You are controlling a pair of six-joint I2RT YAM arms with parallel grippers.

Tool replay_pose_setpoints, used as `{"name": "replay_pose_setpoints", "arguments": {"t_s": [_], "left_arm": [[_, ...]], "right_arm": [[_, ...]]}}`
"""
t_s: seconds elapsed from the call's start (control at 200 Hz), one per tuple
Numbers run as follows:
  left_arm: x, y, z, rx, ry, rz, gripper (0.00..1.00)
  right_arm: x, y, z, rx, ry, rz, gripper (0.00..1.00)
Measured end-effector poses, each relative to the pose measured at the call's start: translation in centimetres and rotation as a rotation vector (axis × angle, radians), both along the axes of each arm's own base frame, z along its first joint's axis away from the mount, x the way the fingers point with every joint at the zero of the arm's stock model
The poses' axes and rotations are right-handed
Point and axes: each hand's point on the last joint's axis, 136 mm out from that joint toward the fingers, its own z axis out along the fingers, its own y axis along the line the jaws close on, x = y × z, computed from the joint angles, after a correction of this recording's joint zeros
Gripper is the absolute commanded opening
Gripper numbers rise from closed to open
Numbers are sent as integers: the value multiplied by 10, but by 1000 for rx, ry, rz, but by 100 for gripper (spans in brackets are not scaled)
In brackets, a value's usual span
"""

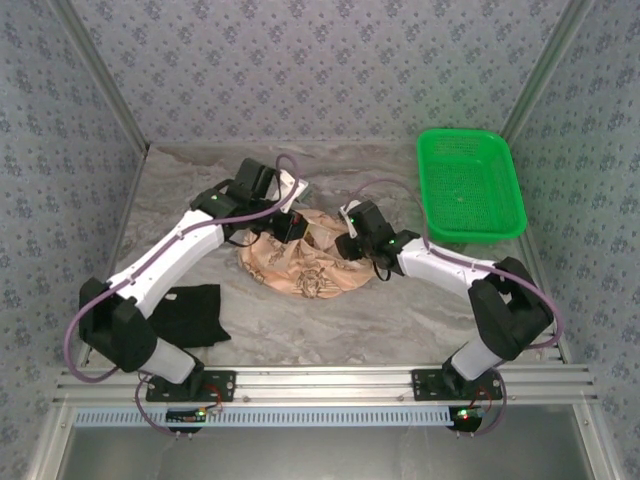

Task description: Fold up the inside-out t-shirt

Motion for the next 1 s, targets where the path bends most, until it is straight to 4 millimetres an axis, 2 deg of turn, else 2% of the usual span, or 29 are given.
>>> {"name": "replay_pose_setpoints", "arguments": {"t_s": [0.17, 0.22, 0.265, 0.305, 0.37, 0.465, 0.515, 0.565, 0.595, 0.775, 0.835, 0.875, 0.999], "left_arm": [[3, 15, 32, -68, -77, 41, 0], [4, 16, 42, -92, -104, 53, 0], [6, 16, 50, -112, -126, 65, 0], [8, 16, 56, -127, -139, 83, 0], [14, 16, 61, -144, -150, 125, 0], [21, 17, 65, -152, -154, 174, 0], [24, 18, 68, -153, -164, 194, 0], [28, 19, 72, -152, -181, 215, 0], [31, 20, 75, -154, -193, 230, 0], [49, 30, 99, -148, -298, 321, 0], [56, 33, 116, -149, -345, 344, 0], [63, 33, 136, -159, -394, 351, 0], [95, 36, 205, -200, -568, 393, 0]], "right_arm": [[6, -38, -6, -16, 54, -219, 50], [9, -49, -2, 9, 79, -281, 50], [13, -57, 6, 41, 96, -335, 46], [18, -64, 19, 77, 106, -401, 40], [25, -71, 45, 132, 105, -493, 36], [27, -66, 89, 222, 74, -539, 36], [22, -63, 107, 252, 67, -542, 29], [17, -59, 121, 276, 68, -541, 18], [15, -57, 128, 288, 72, -538, 15], [10, -56, 157, 309, 87, -519, 14], [15, -54, 176, 327, 64, -473, 15], [22, -54, 193, 348, 37, -450, 16], [68, -70, 265, 443, -111, -419, 22]]}}
